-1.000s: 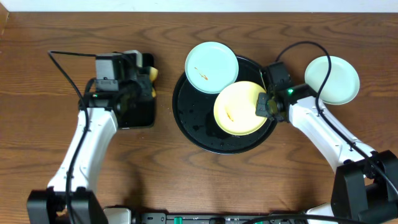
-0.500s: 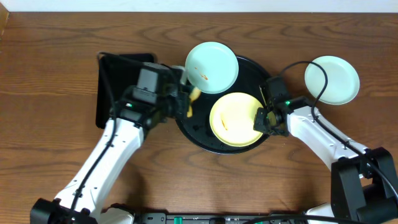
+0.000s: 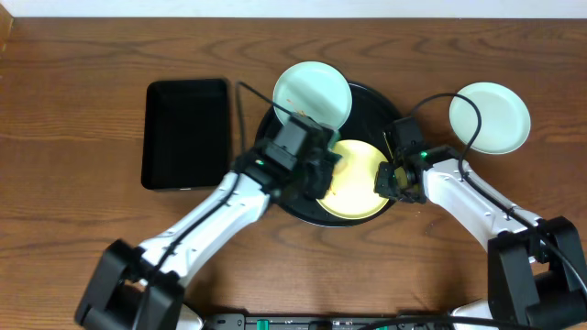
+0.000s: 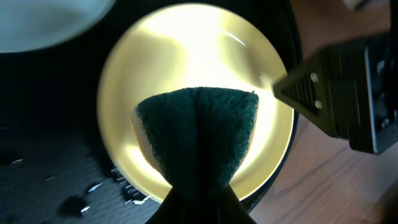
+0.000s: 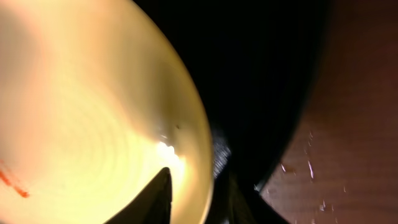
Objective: Clean dirty plates on tray and stack at the side
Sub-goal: 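Scrub the tilted yellow plate with the sponge in the left gripper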
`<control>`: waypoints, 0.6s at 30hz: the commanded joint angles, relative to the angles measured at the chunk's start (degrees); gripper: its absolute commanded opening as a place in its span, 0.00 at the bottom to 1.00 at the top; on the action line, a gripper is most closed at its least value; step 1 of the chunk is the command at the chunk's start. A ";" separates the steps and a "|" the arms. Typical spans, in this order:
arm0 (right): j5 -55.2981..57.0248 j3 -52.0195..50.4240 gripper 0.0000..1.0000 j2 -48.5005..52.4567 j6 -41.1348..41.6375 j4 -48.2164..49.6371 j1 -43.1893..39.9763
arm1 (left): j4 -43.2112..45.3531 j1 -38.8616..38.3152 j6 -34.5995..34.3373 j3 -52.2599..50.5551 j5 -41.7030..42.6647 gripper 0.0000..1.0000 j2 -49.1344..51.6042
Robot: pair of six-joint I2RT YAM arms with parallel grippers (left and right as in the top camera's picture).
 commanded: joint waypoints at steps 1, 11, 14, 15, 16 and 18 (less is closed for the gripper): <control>-2.78 -0.39 0.33 -1.01 -7.21 2.03 0.46 | 0.57 -1.57 -1.11 0.83 -5.22 0.08 1.86; 2.58 -0.42 0.39 -1.01 -14.29 5.70 -0.57 | 2.03 -1.77 -1.92 0.83 -6.01 0.07 2.54; 4.55 -0.55 0.30 -1.01 -15.04 6.01 -0.57 | 2.05 -1.77 -1.92 0.83 -6.01 0.07 2.54; 4.87 -0.57 0.27 -1.01 -15.04 6.01 -0.57 | 2.05 -1.77 -1.95 0.83 -6.01 0.07 2.54; 4.94 -0.61 0.25 -0.94 -15.02 6.03 -0.57 | 2.05 -1.77 -1.95 0.83 -6.01 0.07 2.54; 4.94 -0.92 0.26 -0.79 -15.02 6.25 -0.57 | 2.05 -1.77 -2.91 0.83 -6.01 0.07 2.75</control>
